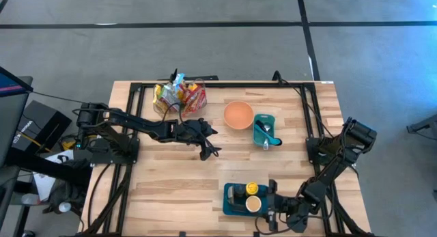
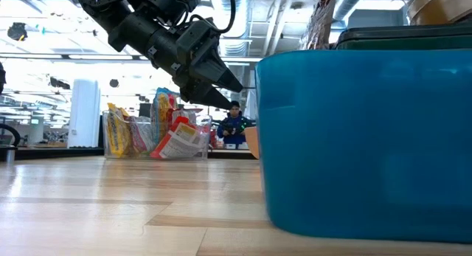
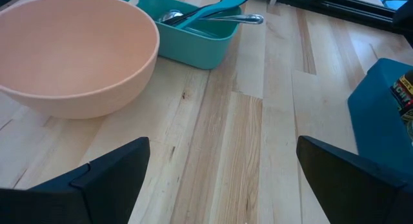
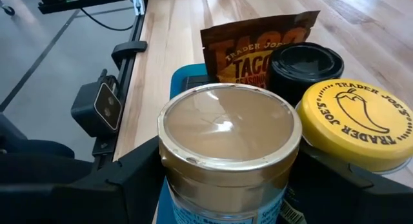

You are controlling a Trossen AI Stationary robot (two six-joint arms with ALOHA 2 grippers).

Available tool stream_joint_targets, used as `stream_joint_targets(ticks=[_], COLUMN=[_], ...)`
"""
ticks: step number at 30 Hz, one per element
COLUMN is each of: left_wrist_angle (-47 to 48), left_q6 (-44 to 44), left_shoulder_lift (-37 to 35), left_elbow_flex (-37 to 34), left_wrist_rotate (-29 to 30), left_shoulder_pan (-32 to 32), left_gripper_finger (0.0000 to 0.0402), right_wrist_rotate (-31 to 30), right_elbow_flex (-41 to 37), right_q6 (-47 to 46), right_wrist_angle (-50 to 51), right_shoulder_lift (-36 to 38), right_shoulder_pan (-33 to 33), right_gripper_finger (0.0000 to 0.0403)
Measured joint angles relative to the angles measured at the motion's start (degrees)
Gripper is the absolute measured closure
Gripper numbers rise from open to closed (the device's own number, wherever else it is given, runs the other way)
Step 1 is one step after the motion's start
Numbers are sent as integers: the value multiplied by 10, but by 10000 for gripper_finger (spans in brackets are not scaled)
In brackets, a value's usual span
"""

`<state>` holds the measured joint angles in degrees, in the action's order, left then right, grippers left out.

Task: Pick & Place Food Item
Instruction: Put the gold seasoning bottle into the blue bin

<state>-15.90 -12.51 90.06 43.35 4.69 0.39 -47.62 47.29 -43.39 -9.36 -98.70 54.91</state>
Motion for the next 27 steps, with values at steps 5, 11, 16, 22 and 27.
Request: stream_joint_targets(ticks=[5, 11, 16, 22, 27], left_wrist_angle=[0, 0, 0, 0, 0], left_q6=[0, 0, 0, 0, 0], left_shoulder_lift=[0, 0, 0, 0, 0], left_elbow_flex=[0, 0, 0, 0, 0], left_wrist_rotate=[0, 0, 0, 0, 0], left_shoulder_pan=[0, 0, 0, 0, 0], left_gripper_finger=[14, 14, 14, 14, 14], right_wrist_rotate=[4, 46, 47, 53, 60], right_elbow_flex=[0, 0, 0, 0, 0], right_q6=[-16, 16, 18, 20, 20], right_wrist_angle=[1, 3, 3, 6, 10], right_shoulder_lift=[0, 0, 0, 0, 0], right_shoulder_pan=[1, -2, -3, -1, -1], right_gripper_finger=[121, 121, 106, 54, 16])
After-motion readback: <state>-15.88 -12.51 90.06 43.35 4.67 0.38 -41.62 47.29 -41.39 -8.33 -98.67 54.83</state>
